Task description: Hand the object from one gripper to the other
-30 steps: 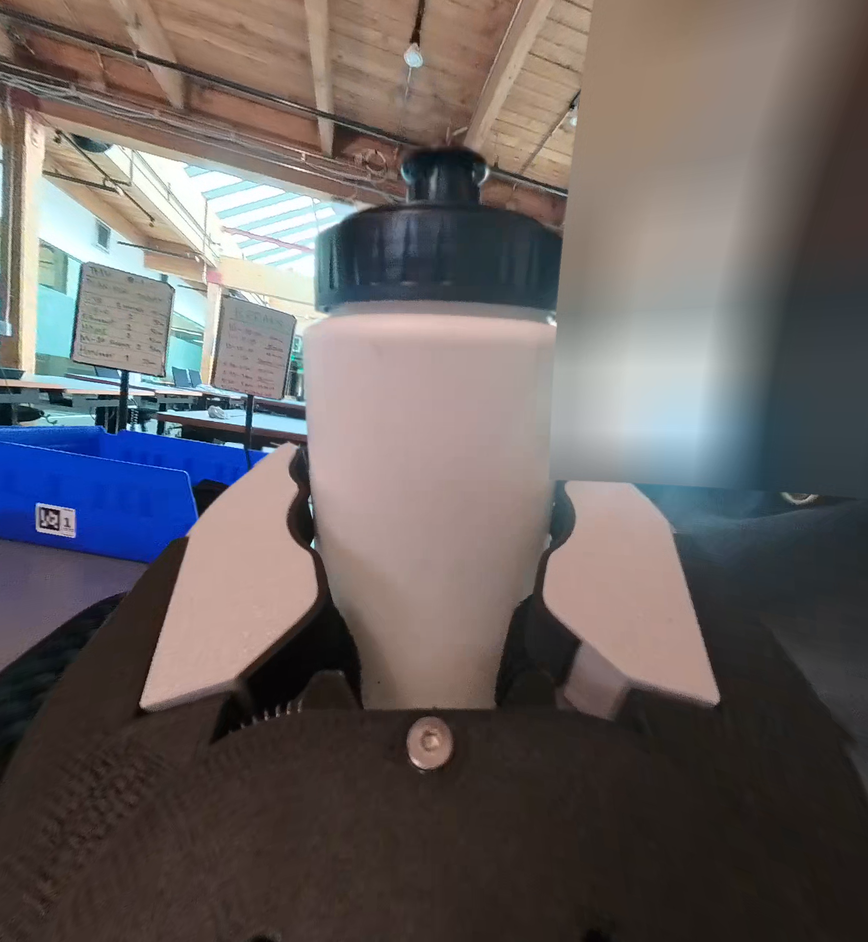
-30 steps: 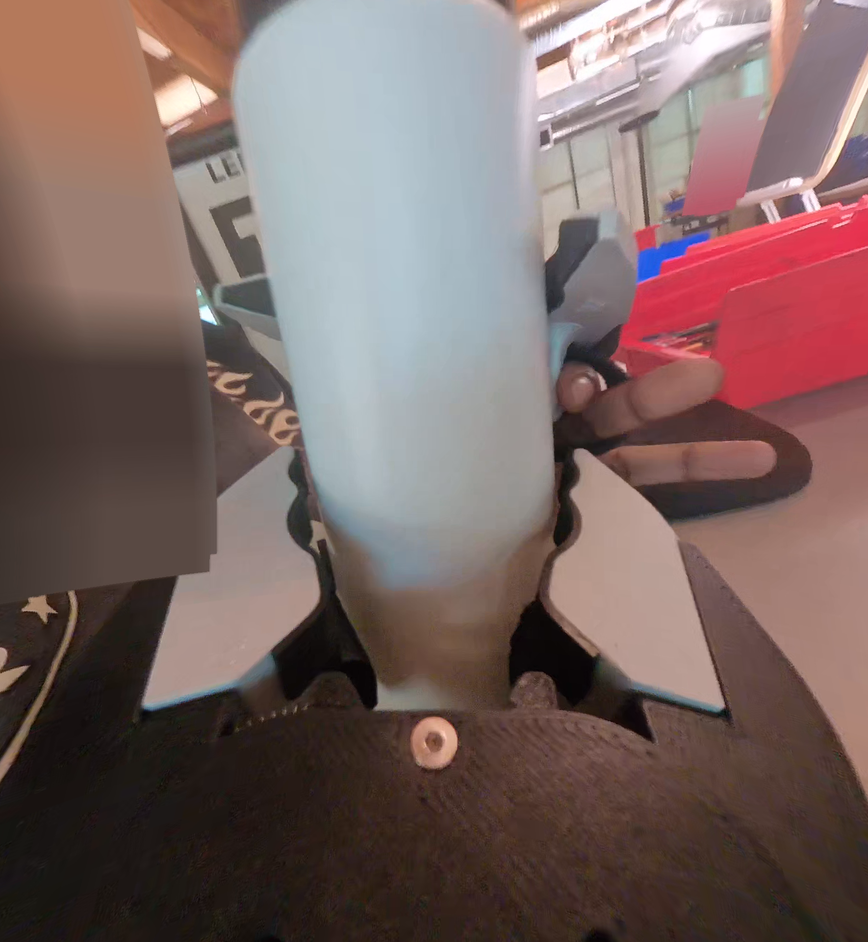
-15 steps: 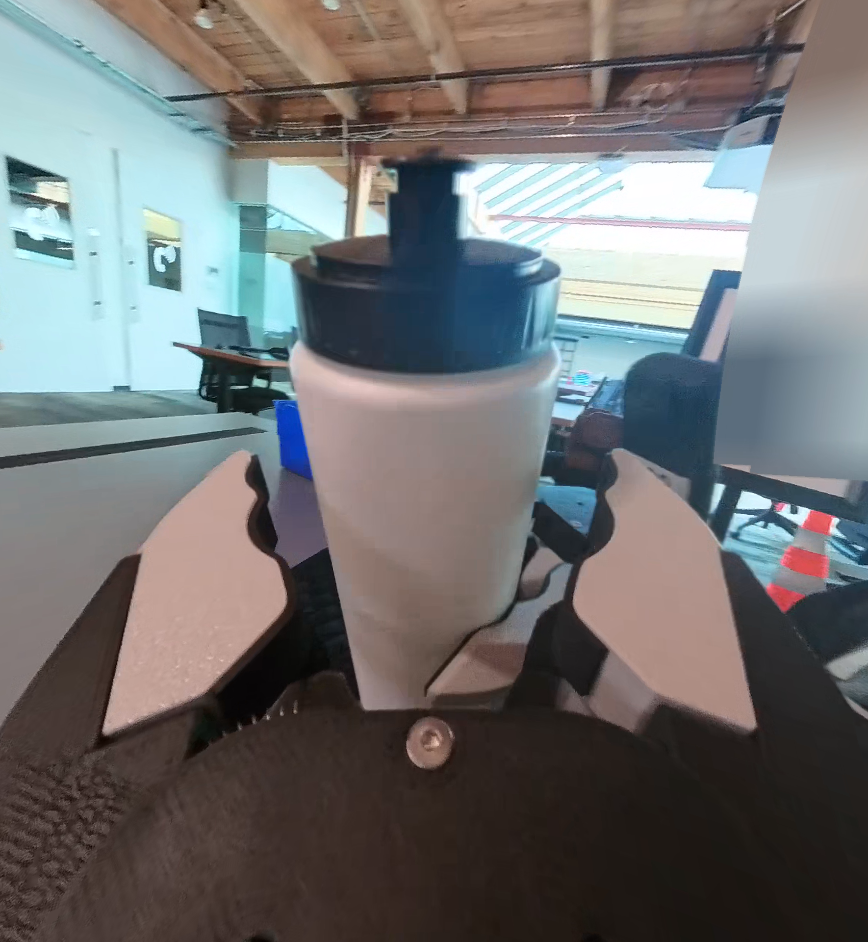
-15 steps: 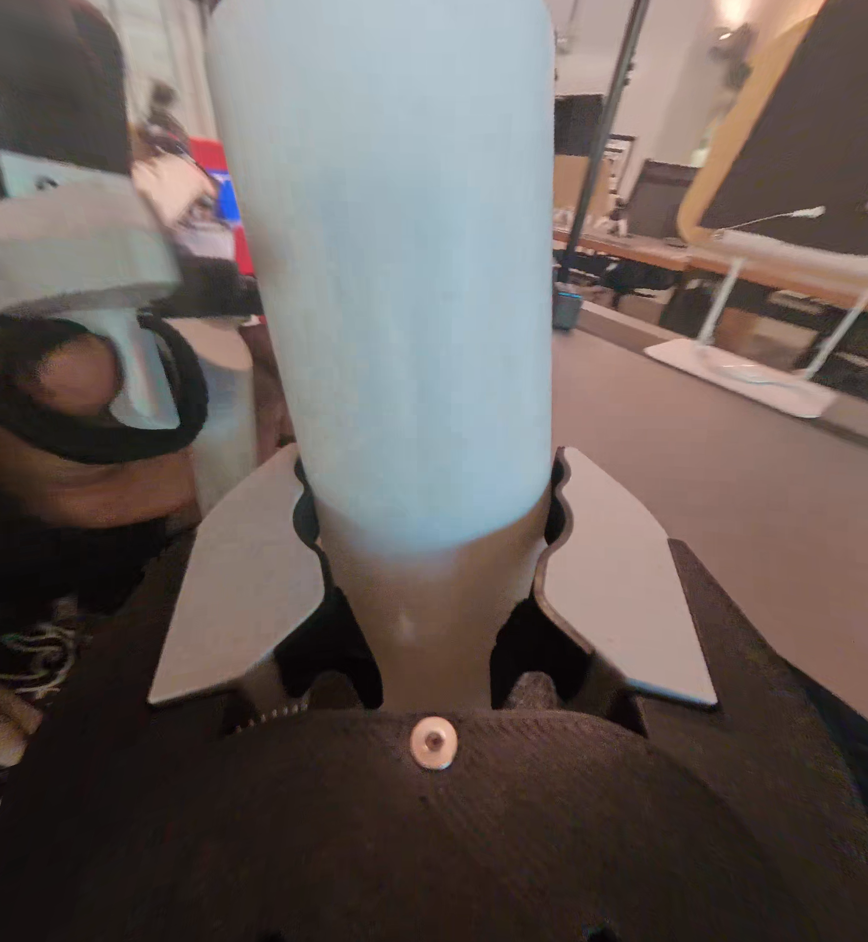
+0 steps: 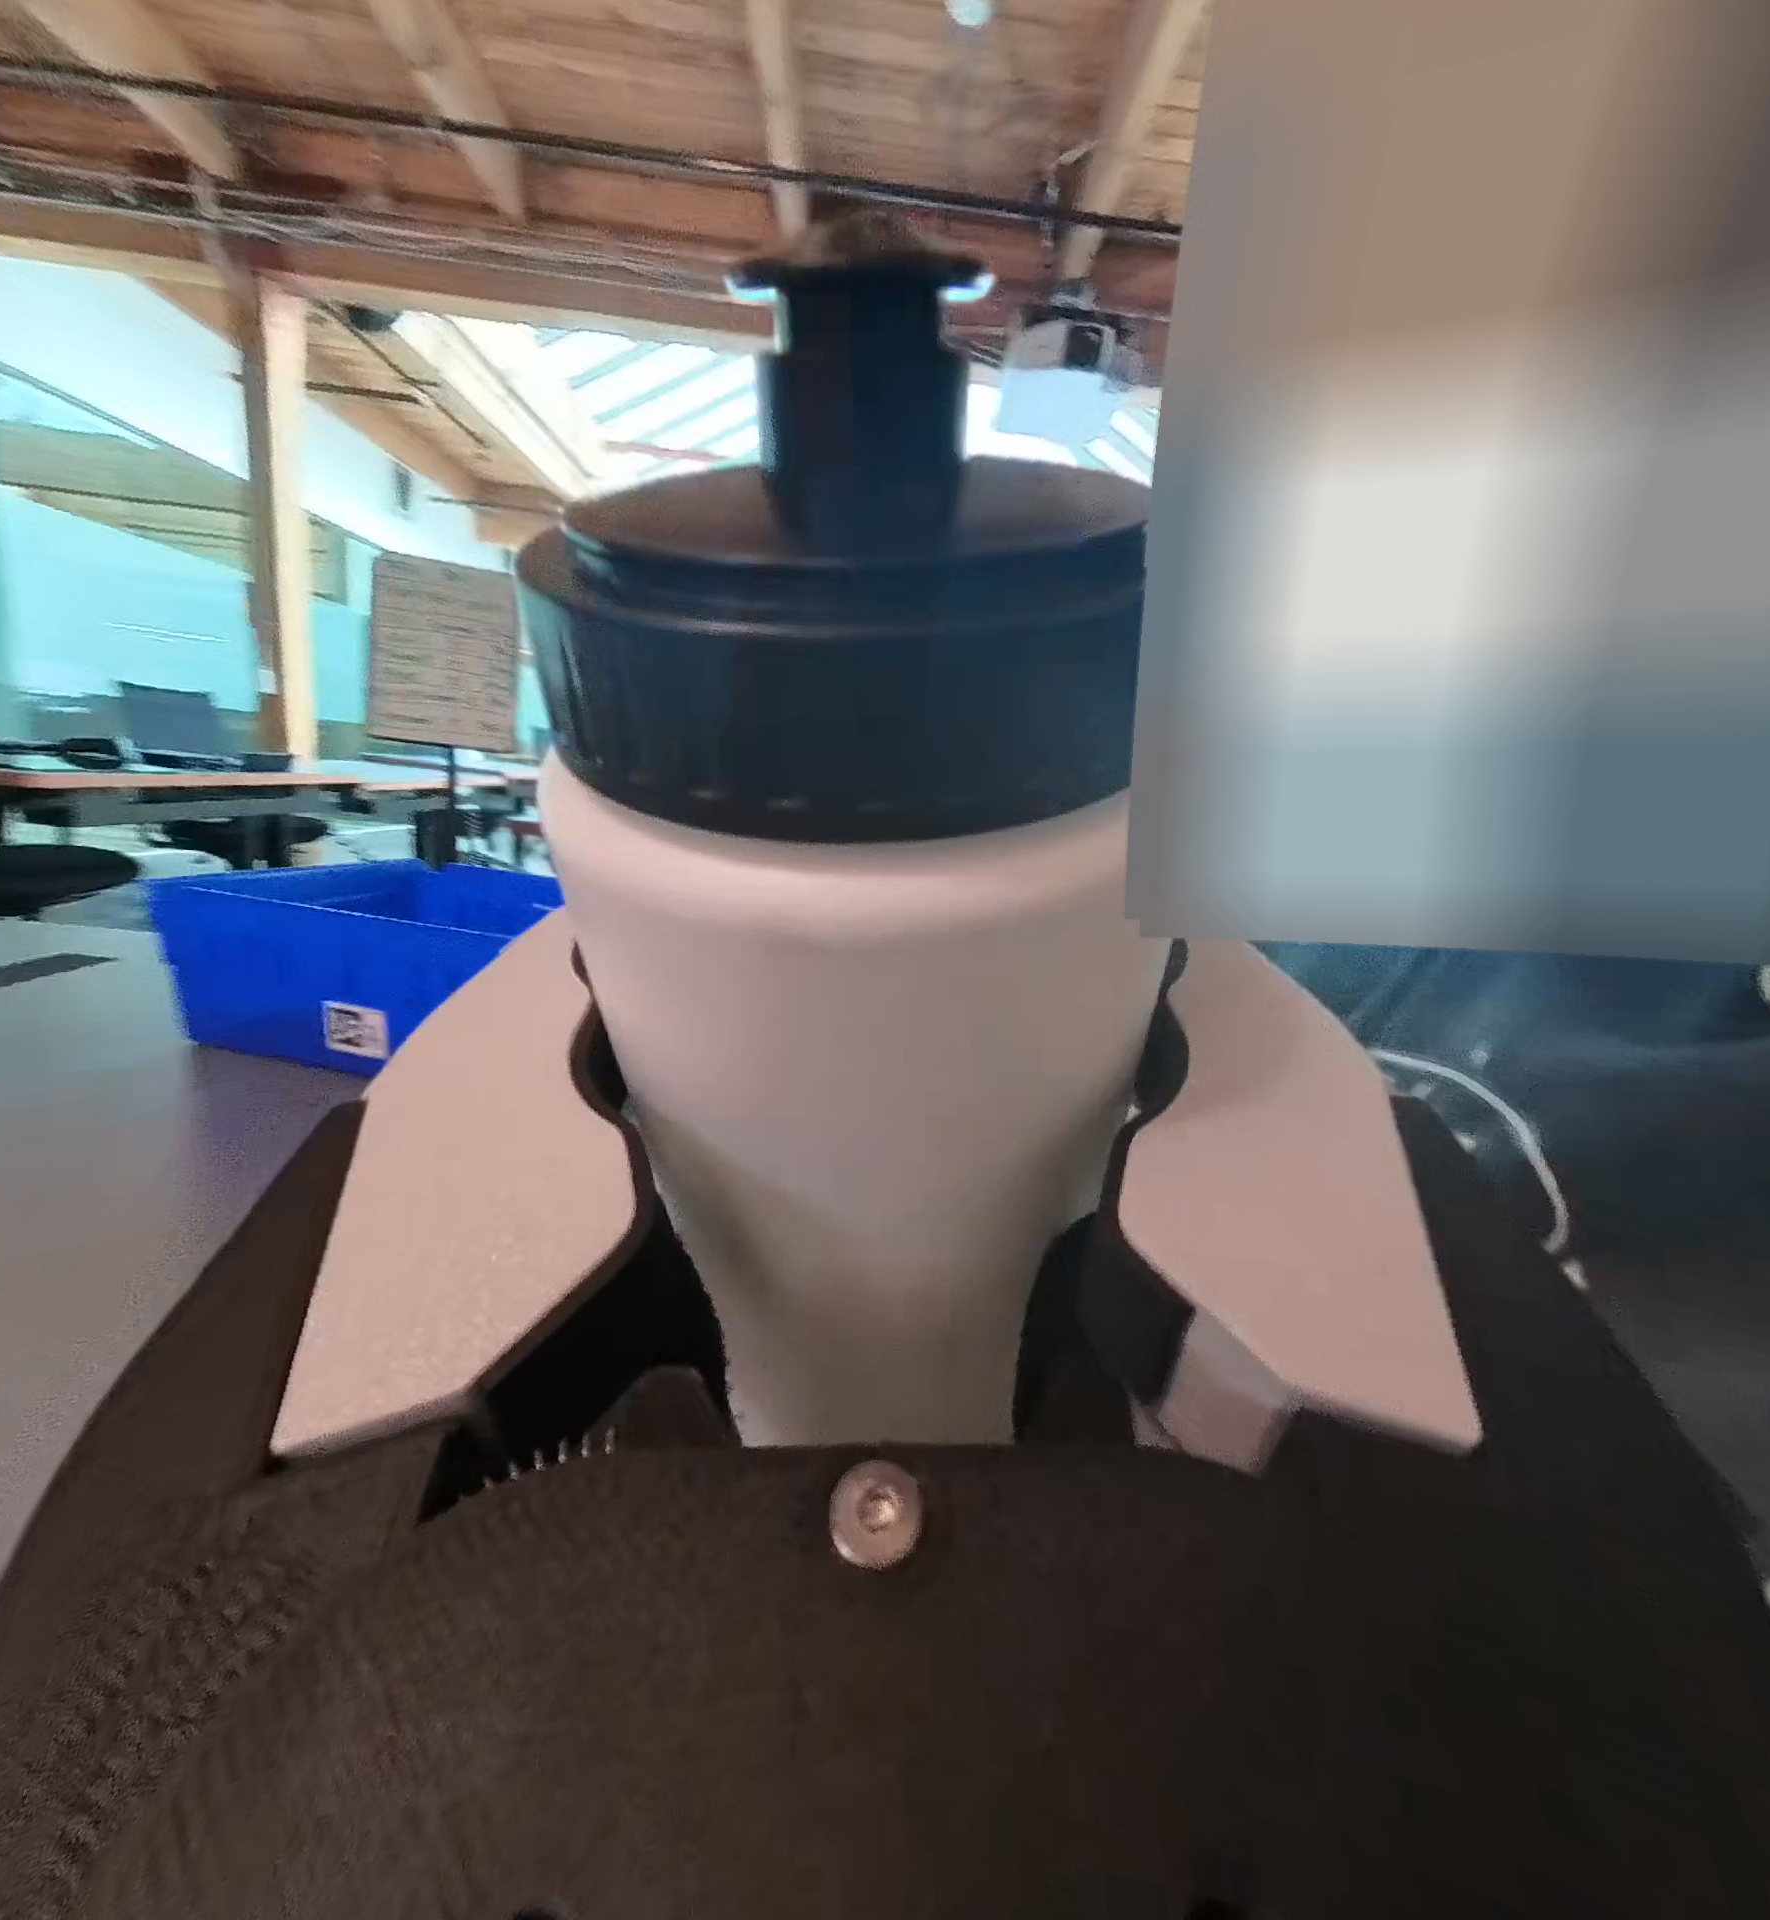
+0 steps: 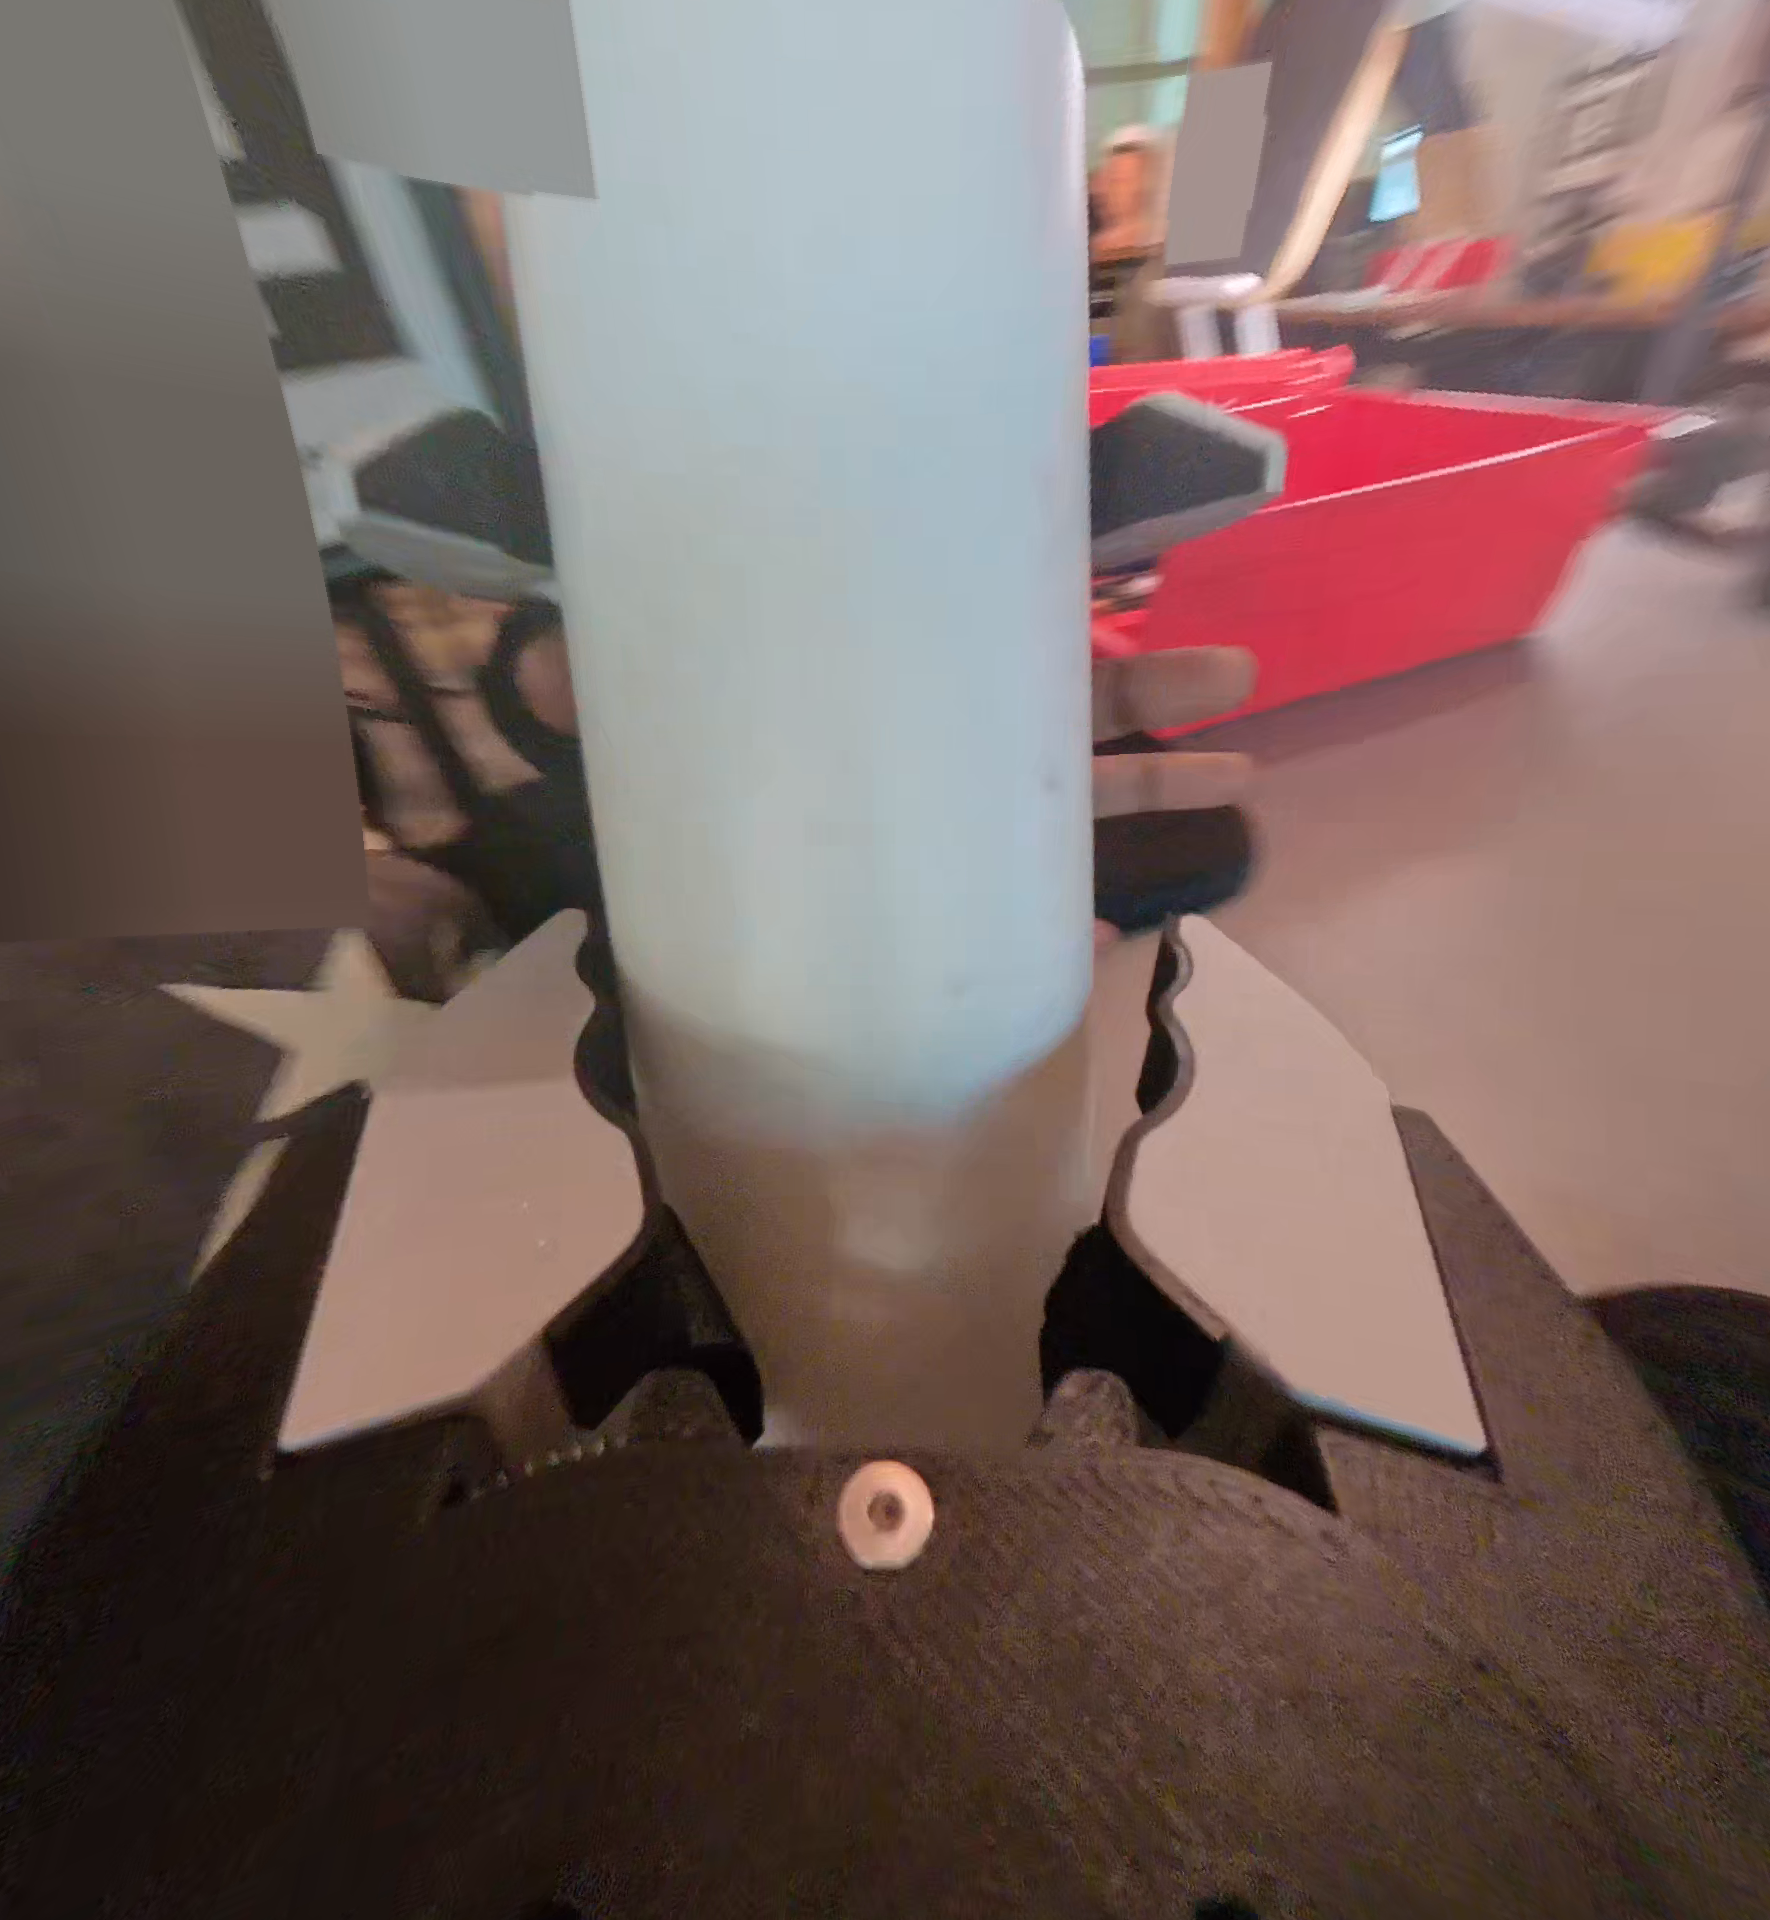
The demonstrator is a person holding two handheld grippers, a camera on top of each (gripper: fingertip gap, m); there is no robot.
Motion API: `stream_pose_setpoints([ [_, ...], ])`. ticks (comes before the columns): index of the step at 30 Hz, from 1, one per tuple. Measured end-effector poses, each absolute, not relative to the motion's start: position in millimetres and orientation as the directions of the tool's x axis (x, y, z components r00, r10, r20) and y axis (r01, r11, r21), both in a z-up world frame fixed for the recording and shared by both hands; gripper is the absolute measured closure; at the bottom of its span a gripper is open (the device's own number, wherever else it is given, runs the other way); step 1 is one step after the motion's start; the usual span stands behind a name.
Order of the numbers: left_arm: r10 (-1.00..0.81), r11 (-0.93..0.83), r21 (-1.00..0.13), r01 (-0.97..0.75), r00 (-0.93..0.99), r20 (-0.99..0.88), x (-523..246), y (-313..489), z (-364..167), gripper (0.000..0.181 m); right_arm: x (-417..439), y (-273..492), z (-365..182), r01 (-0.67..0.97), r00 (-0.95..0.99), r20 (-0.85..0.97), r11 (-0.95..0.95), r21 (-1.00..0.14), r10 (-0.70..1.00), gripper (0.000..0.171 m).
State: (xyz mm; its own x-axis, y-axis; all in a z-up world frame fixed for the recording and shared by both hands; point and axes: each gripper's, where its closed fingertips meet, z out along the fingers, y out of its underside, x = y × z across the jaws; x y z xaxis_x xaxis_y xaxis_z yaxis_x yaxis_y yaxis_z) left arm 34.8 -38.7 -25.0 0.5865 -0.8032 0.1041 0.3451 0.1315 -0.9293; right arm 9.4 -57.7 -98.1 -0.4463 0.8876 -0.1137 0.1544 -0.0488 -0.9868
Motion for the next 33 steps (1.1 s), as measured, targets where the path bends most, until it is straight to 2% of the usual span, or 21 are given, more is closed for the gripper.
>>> stream_pose_setpoints([
  [2,-0.834,0.111,-0.940,0.322,0.545,0.088,43.5,-42.8,-29.4,0.083,18.0,-71.9,-98.5,0.203,-0.566,-0.228,-0.134,-0.970,0.792,0.071],
  [4,-0.856,0.105,-0.945,0.311,0.512,0.073,51.4,-45.9,-31.9,0.084,21.2,-82.0,-101.7,0.232,-0.620,-0.267,-0.153,-0.961,0.738,0.069],
  [6,-0.873,0.102,-0.943,0.317,0.484,0.068,57.5,-48.2,-31.7,0.084,17.6,-85.5,-107.9,0.234,-0.617,-0.242,-0.120,-0.965,0.749,0.077],
  [10,-0.865,0.095,-0.920,0.380,0.489,0.113,51.6,-46.0,-23.9,0.085,12.7,-88.2,-103.6,0.183,-0.609,-0.213,-0.126,-0.975,0.764,0.081],
  [12,-0.795,0.150,-0.919,0.364,0.598,0.107,37.8,-35.9,-23.6,0.086,7.3,-75.1,-97.2,0.134,-0.542,-0.204,-0.155,-0.979,0.815,0.081],
  [15,-0.651,0.219,-0.942,0.256,0.757,0.054,22.5,-22.1,-28.4,0.071,0.8,-46.9,-93.1,0.075,-0.361,-0.120,-0.099,-0.992,0.925,0.082],
  [18,-0.568,0.215,-0.951,0.222,0.820,0.063,18.0,-14.9,-27.4,0.065,-0.5,-20.0,-89.9,0.040,-0.140,0.040,0.046,-0.998,0.989,0.082],
  [22,-0.497,0.210,-0.955,0.211,0.864,0.082,22.8,-6.3,-29.2,0.063,-2.1,-2.6,-96.0,0.137,0.089,0.291,0.278,-0.951,0.953,0.082],
  [24,-0.462,0.209,-0.955,0.208,0.882,0.091,23.6,-2.1,-32.2,0.065,-4.0,-3.8,-98.9,0.176,0.128,0.366,0.342,-0.923,0.922,0.082],
  [26,-0.432,0.200,-0.957,0.210,0.895,0.106,18.9,0.9,-36.8,0.078,-5.6,-8.2,-99.5,0.184,0.144,0.394,0.367,-0.912,0.908,0.082],
  [28,-0.462,0.189,-0.950,0.247,0.876,0.136,16.6,-1.2,-37.0,0.079,-6.3,-9.8,-98.9,0.187,0.154,0.407,0.378,-0.907,0.900,0.081],
  [33,-0.570,0.178,-0.944,0.277,0.811,0.131,15.1,-11.7,-32.2,0.080,-5.8,-25.1,-95.5,0.133,0.018,0.404,0.398,-0.908,0.915,0.085],
])
